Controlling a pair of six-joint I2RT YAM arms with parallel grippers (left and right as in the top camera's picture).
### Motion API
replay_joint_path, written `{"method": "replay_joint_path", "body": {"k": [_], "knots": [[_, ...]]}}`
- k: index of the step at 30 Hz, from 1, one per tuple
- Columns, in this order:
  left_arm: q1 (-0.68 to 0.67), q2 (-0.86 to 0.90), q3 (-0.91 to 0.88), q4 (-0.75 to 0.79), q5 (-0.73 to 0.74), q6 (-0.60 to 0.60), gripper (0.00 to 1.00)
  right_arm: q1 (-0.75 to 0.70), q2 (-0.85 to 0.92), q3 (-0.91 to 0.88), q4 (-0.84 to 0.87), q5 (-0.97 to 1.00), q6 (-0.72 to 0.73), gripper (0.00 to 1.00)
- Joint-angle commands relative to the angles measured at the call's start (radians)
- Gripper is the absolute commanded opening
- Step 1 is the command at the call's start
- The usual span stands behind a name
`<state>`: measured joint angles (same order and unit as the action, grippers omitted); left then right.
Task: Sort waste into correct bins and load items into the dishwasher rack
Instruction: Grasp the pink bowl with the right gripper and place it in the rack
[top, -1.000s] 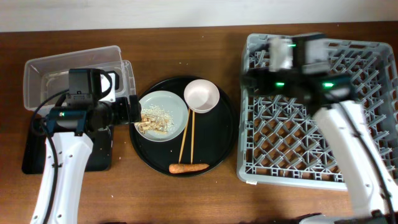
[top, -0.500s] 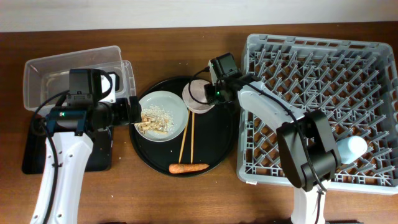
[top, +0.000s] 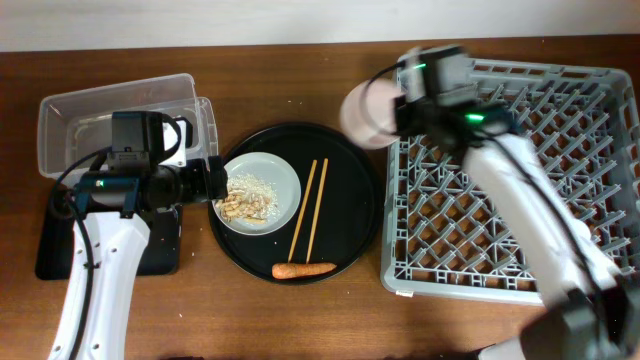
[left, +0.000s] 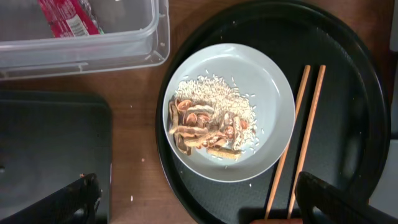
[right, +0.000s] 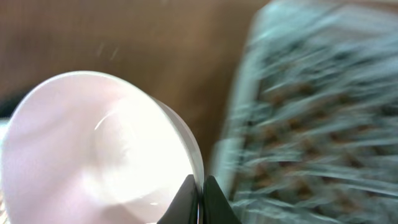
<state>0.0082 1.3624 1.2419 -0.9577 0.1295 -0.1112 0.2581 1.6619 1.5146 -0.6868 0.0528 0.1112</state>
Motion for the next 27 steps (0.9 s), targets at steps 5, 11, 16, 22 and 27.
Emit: {"method": "replay_joint_path", "body": {"k": [5, 11, 16, 22, 27], "knots": [[0.003, -0.003, 0.003, -0.002, -0.003, 0.019, 0.99, -0.272, -0.112, 0.025, -0.039, 0.897, -0.056, 0.04], [0.003, -0.003, 0.003, -0.002, 0.005, 0.019, 0.99, -0.441, 0.221, 0.024, 0.082, 1.426, 0.025, 0.04], [0.003, -0.003, 0.003, 0.003, 0.005, 0.019, 0.99, -0.441, 0.393, 0.024, 0.081, 1.32, 0.029, 0.04], [0.003, -0.003, 0.003, 0.002, 0.005, 0.019, 0.99, -0.349, 0.396, 0.024, -0.011, 0.939, 0.068, 0.09], [0.003, -0.003, 0.003, 0.002, 0.005, 0.019, 0.99, -0.349, 0.392, 0.024, -0.152, 0.734, 0.12, 0.34]]}}
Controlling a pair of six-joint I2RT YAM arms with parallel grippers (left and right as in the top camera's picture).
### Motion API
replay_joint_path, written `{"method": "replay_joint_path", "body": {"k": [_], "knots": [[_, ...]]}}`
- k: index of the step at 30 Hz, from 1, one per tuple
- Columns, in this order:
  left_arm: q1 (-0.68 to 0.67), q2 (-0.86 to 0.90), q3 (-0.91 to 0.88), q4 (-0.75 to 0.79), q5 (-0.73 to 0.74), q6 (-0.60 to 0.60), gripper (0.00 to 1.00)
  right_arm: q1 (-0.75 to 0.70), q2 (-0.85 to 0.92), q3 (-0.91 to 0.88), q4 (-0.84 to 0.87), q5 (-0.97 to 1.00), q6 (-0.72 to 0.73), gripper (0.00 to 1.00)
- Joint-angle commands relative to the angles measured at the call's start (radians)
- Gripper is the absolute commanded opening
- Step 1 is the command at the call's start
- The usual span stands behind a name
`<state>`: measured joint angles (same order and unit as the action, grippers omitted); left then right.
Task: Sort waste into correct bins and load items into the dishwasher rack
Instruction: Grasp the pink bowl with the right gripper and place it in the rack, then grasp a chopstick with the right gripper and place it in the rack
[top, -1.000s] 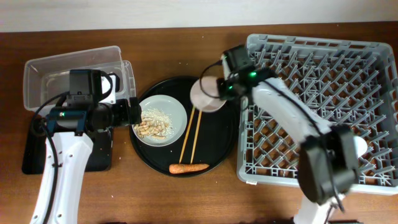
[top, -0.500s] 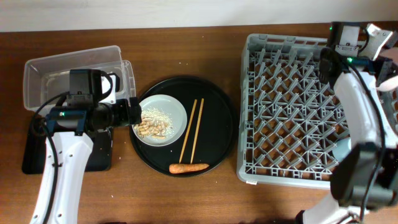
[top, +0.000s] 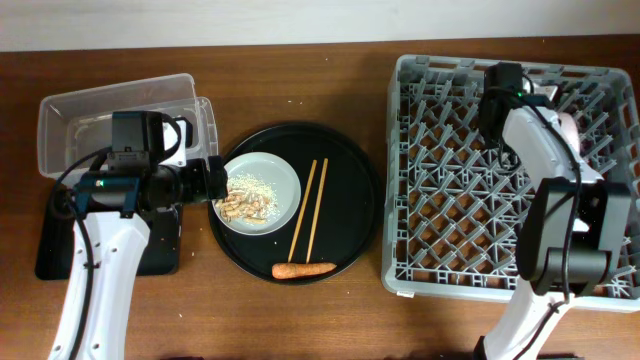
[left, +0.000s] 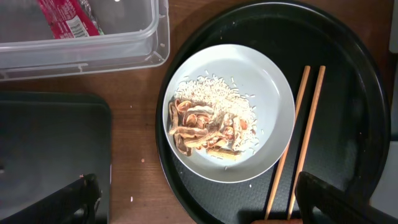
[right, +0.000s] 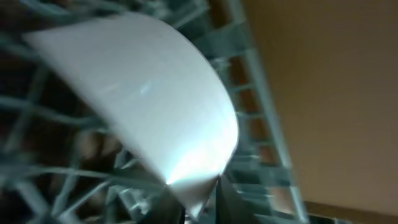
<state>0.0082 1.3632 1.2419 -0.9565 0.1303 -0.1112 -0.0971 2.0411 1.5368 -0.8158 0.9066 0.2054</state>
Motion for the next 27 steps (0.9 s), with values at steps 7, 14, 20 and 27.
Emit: {"method": "replay_joint_path", "body": {"k": [7, 14, 20, 27], "knots": [[0.003, -0.004, 0.003, 0.001, 0.003, 0.019, 0.99, 0.006, -0.339, 0.003, -0.132, -0.494, 0.035, 0.82], [0.043, -0.004, 0.003, -0.027, -0.09, -0.039, 0.99, 0.456, -0.378, 0.002, -0.204, -0.952, 0.179, 0.82], [0.195, -0.004, 0.003, -0.069, -0.093, -0.135, 0.99, 0.766, -0.068, 0.002, -0.075, -0.858, 0.484, 0.73], [0.195, -0.004, 0.003, -0.07, -0.093, -0.135, 0.99, 0.806, 0.118, 0.002, -0.07, -0.755, 0.642, 0.63]]}}
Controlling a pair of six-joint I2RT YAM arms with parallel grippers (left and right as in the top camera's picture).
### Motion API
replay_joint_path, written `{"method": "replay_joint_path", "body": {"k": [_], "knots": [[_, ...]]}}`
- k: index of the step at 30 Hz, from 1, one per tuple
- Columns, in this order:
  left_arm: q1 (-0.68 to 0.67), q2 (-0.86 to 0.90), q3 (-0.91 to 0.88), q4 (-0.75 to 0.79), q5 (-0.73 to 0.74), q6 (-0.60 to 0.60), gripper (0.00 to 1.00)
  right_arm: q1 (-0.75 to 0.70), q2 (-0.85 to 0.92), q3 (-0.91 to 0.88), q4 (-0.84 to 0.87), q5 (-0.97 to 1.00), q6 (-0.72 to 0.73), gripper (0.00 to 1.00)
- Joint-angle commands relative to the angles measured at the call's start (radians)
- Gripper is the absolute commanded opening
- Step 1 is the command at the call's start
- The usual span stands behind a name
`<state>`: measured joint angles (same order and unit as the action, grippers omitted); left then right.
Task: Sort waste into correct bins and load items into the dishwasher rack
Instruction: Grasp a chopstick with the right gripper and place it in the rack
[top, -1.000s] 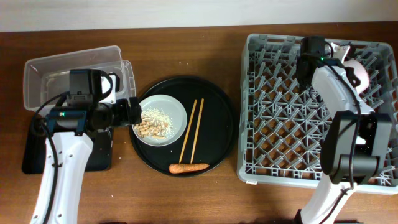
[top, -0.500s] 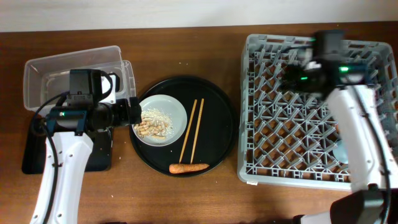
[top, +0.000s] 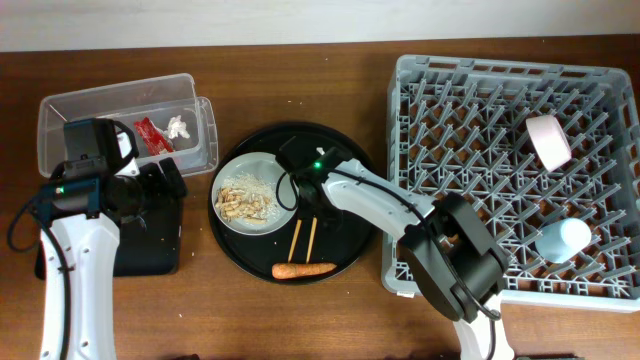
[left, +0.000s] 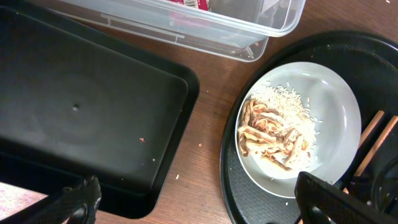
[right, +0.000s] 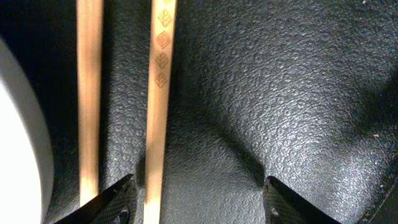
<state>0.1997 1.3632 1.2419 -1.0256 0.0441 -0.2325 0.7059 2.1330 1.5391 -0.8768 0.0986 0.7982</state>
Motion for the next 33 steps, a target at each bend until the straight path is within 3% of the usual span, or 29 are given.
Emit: {"method": "replay_joint_path", "body": {"k": [1, 3, 7, 10, 14, 20, 26, 28, 33], "knots": [[0.003, -0.004, 0.003, -0.001, -0.007, -0.014, 0.99, 0.003, 0.033, 0.0, -0.009, 0.052, 0.05, 0.63], [0.003, -0.004, 0.003, -0.001, -0.007, -0.014, 0.99, 0.003, 0.052, 0.0, -0.013, 0.037, 0.049, 0.6], [0.003, -0.004, 0.003, -0.001, -0.007, -0.014, 0.99, 0.001, 0.053, 0.0, 0.011, -0.003, 0.05, 0.31], [0.003, -0.004, 0.003, -0.001, -0.007, -0.014, 0.99, 0.001, 0.053, 0.0, 0.068, -0.06, 0.057, 0.16], [0.003, -0.004, 0.003, -0.001, -0.007, -0.014, 0.99, 0.0, 0.052, 0.0, 0.105, -0.08, 0.057, 0.04], [0.003, -0.004, 0.003, -0.001, -0.007, -0.014, 0.99, -0.026, -0.042, 0.0, 0.107, -0.076, 0.037, 0.04], [0.003, -0.004, 0.003, -0.001, -0.006, -0.014, 0.99, -0.065, -0.243, 0.009, 0.109, -0.032, -0.159, 0.04], [0.003, -0.004, 0.003, -0.001, -0.007, -0.014, 0.99, -0.127, -0.349, 0.01, 0.036, 0.003, -0.267, 0.04], [0.003, -0.004, 0.003, -0.001, -0.003, -0.014, 0.99, -0.539, -0.47, 0.01, -0.26, -0.021, -0.584, 0.04]]}}
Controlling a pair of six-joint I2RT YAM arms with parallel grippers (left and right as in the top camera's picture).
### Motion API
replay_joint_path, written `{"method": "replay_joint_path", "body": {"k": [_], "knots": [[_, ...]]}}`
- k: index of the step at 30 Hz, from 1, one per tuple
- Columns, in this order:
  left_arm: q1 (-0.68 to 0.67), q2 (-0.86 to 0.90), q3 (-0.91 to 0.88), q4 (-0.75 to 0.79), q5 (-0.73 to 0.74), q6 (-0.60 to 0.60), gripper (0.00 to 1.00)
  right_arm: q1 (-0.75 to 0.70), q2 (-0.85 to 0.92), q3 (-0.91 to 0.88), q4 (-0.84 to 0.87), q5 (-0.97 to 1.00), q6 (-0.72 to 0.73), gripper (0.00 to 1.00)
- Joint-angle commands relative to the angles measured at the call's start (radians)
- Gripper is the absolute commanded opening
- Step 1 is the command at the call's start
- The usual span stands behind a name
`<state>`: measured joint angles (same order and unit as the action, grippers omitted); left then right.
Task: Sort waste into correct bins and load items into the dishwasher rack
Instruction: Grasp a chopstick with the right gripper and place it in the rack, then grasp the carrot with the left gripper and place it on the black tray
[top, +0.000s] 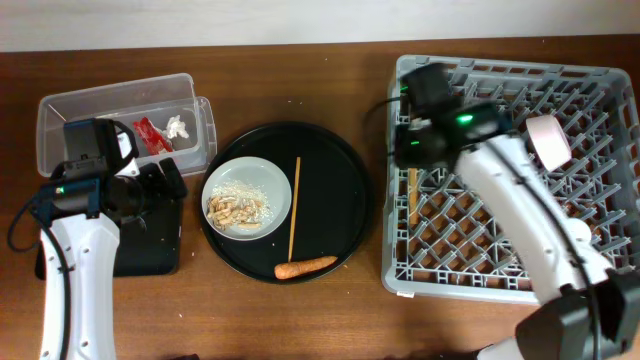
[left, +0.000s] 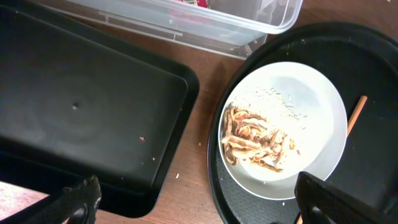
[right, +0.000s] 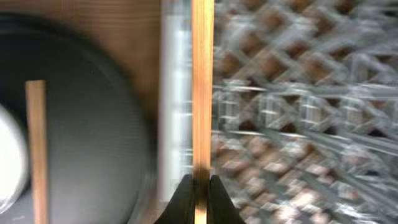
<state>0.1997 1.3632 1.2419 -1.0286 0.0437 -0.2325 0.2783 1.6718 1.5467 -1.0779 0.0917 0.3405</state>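
Observation:
My right gripper (top: 412, 162) is shut on a wooden chopstick (top: 412, 198) (right: 203, 93), held over the left edge of the grey dishwasher rack (top: 600, 85). A second chopstick (top: 295, 205) lies on the round black tray (top: 350, 165), beside a white plate (top: 262, 180) of rice and food scraps. An orange carrot (top: 305, 267) rests at the tray's near edge. My left gripper (top: 152, 190) (left: 199, 208) stands open and holds nothing, between the black bin (left: 87, 106) and the plate. A pink cup (top: 547, 140) lies in the rack.
A clear plastic bin (top: 70, 110) at the far left holds a red wrapper (top: 150, 132) and a white tissue (top: 178, 125). The black bin (top: 50, 250) sits below it under my left arm. A pale cup (top: 578, 232) shows in the rack's right half.
My right gripper was open over the two chopsticks on the tray; now it is shut on one at the rack's left edge. The plate sits slightly further left. The left arm has not moved.
My right gripper held the pink cup beside the rack's far left corner, then over the rack's far right. Then the cup lay in the rack and the gripper was open at the chopsticks, while my left gripper had moved from the plate toward the black bin. Now one chopstick is at the rack.

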Motion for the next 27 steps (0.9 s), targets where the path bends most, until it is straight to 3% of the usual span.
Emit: {"method": "replay_joint_path", "body": {"k": [1, 3, 6, 12, 13, 15, 18, 20, 21, 23, 24, 25, 27], "knots": [[0.003, -0.004, 0.003, 0.002, -0.003, -0.014, 0.99, -0.16, 0.002, 0.002, -0.092, -0.082, -0.154, 0.04], [0.003, -0.004, 0.003, 0.002, -0.003, -0.014, 0.99, -0.159, 0.024, -0.022, -0.126, -0.178, -0.156, 0.04], [0.003, -0.004, 0.003, 0.002, -0.003, -0.014, 0.99, -0.119, 0.024, -0.093, -0.111, -0.194, -0.039, 0.04], [0.003, -0.004, 0.003, 0.002, -0.003, -0.014, 0.99, -0.014, 0.026, -0.261, 0.07, -0.181, 0.051, 0.04], [0.003, -0.004, 0.003, 0.002, -0.003, -0.014, 0.99, -0.014, 0.026, -0.28, 0.089, -0.17, 0.069, 0.07], [0.003, -0.004, 0.003, 0.002, -0.003, -0.014, 0.99, -0.014, 0.026, -0.297, 0.106, -0.171, 0.068, 0.27], [-0.008, -0.004, 0.003, 0.003, 0.039, -0.013, 0.99, -0.015, 0.016, -0.26, 0.092, -0.171, 0.055, 0.3], [-0.123, -0.004, 0.003, 0.003, 0.067, -0.008, 0.99, -0.03, -0.062, -0.151, 0.01, -0.164, 0.006, 0.33], [-0.251, -0.003, 0.003, 0.003, 0.068, 0.076, 0.99, -0.095, -0.151, -0.132, -0.031, -0.162, 0.005, 0.49], [-0.36, 0.011, 0.003, 0.002, 0.068, 0.191, 0.99, -0.194, -0.211, -0.132, -0.064, -0.163, 0.005, 0.62], [-0.435, 0.032, 0.003, -0.002, 0.068, 0.28, 0.99, -0.318, -0.246, -0.132, -0.111, -0.163, 0.005, 0.73], [-0.543, 0.08, 0.002, -0.002, 0.068, 0.376, 0.99, -0.414, -0.251, -0.132, -0.152, -0.163, 0.001, 0.75], [-0.635, 0.18, 0.002, -0.005, 0.064, 0.484, 0.99, -0.511, -0.251, -0.135, -0.183, -0.162, -0.05, 0.76]]}}
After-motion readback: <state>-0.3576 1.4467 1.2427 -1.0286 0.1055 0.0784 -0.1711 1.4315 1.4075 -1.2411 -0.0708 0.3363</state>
